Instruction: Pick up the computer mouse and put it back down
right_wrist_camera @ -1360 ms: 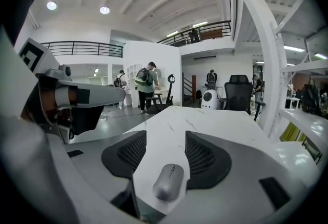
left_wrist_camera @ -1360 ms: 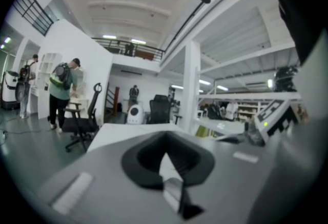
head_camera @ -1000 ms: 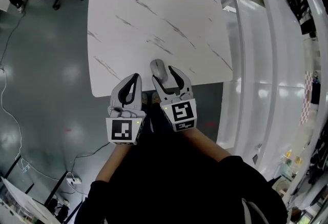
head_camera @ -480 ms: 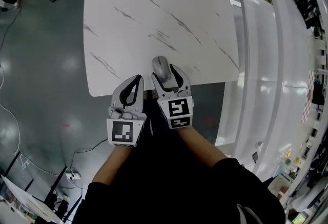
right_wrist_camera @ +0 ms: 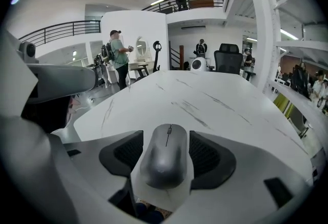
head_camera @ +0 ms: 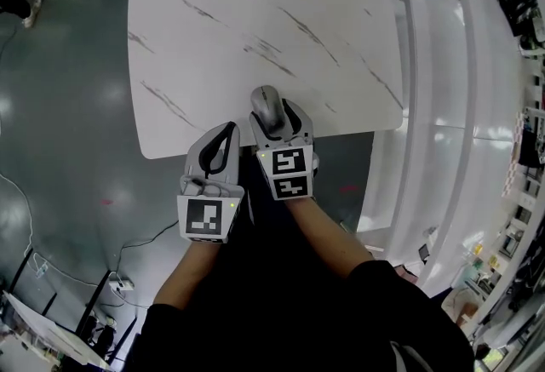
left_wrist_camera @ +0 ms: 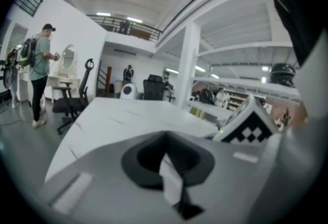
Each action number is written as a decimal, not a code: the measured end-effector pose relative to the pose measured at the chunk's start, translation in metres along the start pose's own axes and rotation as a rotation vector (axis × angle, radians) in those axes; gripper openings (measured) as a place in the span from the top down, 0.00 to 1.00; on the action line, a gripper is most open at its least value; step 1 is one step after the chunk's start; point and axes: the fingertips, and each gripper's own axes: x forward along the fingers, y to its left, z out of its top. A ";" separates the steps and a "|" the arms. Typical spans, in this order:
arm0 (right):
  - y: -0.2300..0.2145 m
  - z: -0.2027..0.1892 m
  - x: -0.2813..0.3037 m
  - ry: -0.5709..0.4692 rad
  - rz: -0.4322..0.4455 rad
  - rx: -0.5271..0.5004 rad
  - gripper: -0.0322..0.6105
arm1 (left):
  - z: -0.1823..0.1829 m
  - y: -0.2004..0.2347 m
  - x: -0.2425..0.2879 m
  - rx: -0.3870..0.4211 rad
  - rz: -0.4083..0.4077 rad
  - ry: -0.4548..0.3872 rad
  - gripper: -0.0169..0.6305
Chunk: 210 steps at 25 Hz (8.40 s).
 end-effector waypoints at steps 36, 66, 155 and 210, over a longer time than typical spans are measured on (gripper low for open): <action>-0.002 -0.004 0.011 0.070 -0.046 0.033 0.55 | -0.014 -0.002 0.005 -0.021 -0.017 0.047 0.96; -0.023 0.144 -0.131 -0.360 -0.153 -0.021 0.55 | 0.093 -0.001 -0.018 0.087 0.027 -0.133 0.96; -0.015 0.013 0.009 0.035 -0.082 0.082 0.53 | -0.007 0.023 0.026 -0.013 0.026 0.057 0.96; -0.012 0.171 -0.195 -0.566 -0.126 -0.097 0.92 | 0.150 -0.013 -0.059 0.099 0.078 -0.277 0.96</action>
